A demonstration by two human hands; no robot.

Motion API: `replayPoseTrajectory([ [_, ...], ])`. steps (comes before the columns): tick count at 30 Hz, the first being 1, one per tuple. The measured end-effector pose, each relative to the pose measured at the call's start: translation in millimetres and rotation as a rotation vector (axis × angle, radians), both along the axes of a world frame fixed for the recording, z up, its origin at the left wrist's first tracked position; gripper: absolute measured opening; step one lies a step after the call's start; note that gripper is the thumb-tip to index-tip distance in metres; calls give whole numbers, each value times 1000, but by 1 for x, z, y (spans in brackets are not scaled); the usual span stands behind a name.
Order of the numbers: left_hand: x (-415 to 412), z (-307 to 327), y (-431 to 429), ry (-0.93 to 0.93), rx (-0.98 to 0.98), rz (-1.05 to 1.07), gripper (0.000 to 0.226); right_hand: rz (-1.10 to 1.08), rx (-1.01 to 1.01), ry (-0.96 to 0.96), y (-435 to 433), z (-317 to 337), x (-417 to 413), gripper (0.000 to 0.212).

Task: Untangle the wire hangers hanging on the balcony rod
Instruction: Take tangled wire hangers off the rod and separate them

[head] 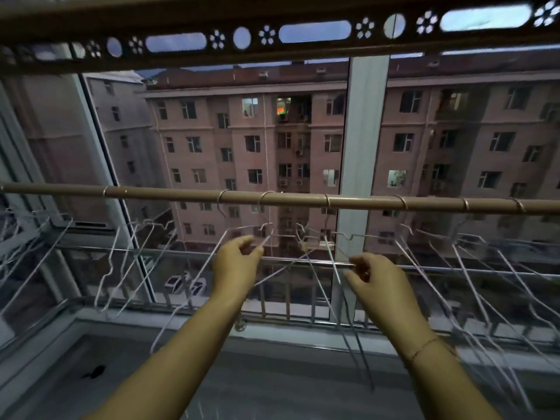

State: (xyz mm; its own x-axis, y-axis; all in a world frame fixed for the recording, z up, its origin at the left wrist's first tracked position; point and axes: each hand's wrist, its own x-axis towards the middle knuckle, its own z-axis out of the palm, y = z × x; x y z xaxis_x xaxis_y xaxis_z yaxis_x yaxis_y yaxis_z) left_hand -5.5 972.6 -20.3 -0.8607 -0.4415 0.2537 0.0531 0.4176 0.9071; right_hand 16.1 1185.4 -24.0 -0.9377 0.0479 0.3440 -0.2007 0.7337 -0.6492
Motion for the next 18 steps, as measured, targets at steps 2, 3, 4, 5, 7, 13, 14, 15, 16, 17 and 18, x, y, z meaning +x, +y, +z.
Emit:
replayPoseTrajectory([
  [2,-6,-4,-14,-54,-42,-66,37,-37,-9,-31,-11,-8,0,24],
  [3,-9,-5,-20,-69,-59,-101,36,-50,-20,-38,-16,-12,0,21],
  [4,-11,-7,-24,-82,-76,-131,35,-61,-32,-41,-21,-15,0,20],
  [5,-13,-7,-27,-92,-96,-156,33,-73,-46,-45,-25,-18,0,21],
  [7,-17,-8,-32,-110,-120,-193,28,-95,-72,-52,-33,-20,1,19],
  [13,-23,-10,-34,-148,-57,-300,18,-150,-83,-80,-46,-20,-1,14],
  [14,-23,-10,-33,-149,-46,-311,18,-158,-89,-80,-47,-20,-2,13],
  [15,-23,-11,-32,-148,-28,-319,18,-168,-90,-77,-46,-19,-3,13],
  [16,-23,-11,-30,-147,-9,-326,19,-178,-86,-75,-45,-19,-3,13],
  [17,-22,-11,-29,-146,8,-330,20,-186,-85,-78,-44,-19,-3,13],
  [18,-21,-11,-29,-148,18,-331,22,-189,-85,-80,-44,-19,-3,13],
])
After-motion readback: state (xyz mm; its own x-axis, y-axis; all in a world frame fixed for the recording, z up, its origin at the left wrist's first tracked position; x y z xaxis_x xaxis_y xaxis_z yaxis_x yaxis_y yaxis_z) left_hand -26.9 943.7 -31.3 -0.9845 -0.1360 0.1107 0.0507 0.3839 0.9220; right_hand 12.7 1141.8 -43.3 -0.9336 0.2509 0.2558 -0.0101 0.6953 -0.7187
